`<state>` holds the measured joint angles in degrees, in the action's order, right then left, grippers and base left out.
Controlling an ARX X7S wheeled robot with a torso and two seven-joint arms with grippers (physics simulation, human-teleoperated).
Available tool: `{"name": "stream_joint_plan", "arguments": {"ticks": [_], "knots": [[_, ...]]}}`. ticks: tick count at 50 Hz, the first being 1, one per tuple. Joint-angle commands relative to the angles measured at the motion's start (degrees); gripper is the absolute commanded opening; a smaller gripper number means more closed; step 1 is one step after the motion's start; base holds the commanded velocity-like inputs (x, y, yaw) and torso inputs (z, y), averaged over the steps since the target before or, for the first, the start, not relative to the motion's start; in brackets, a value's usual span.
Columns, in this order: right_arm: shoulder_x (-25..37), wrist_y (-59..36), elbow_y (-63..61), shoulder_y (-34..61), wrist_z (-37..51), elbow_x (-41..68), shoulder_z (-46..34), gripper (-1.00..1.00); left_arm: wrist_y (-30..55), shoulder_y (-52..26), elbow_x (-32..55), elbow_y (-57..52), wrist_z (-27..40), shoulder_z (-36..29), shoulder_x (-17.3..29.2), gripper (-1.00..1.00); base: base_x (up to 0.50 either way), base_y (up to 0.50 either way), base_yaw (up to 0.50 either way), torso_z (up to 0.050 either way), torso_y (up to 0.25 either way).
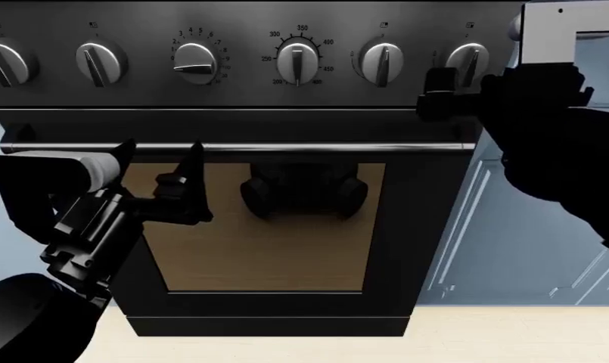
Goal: Pick the croissant and place it on the pan. Then turn on the stove to warm the croissant.
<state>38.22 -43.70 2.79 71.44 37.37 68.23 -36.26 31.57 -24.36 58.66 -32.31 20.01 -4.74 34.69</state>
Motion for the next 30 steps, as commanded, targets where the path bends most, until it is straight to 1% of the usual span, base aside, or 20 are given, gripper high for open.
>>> {"name": "stream_joint_plan", "arguments": {"ticks": [1,19,20,30], "knots": [[-0.46,0.53,1.48,0.46,-1.00,-1.20,-0.53,1.00,-0.08,-0.20,-0.12,0.31,-0.03,-0.18,0.01,1.00,0.00,0.00,0.00,0.000,0.000],[-0.79,0.80,1.73,0.70,-1.47,-2.17,-1.17,1.00,-0.51,-0.08,-0.36,0.82,-0.33,-0.35,0.00,1.00,0.00,0.00,0.00,0.000,0.000],[-0.69,0.83,1.39,0.71,-1.49,-2.41,-1.33,-1.00,-0.52,-0.04,-0.38,0.83,-0.31,-0.36,0.01,1.00,0.00,0.00,0.00,0.000,0.000],[-0.20,0.80,0.52,0.60,-1.42,-2.38,-1.28,-1.00,-0.41,0.05,-0.13,0.40,0.00,-0.41,0.17,1.00,0.00,0.00,0.00,0.000,0.000]]}}
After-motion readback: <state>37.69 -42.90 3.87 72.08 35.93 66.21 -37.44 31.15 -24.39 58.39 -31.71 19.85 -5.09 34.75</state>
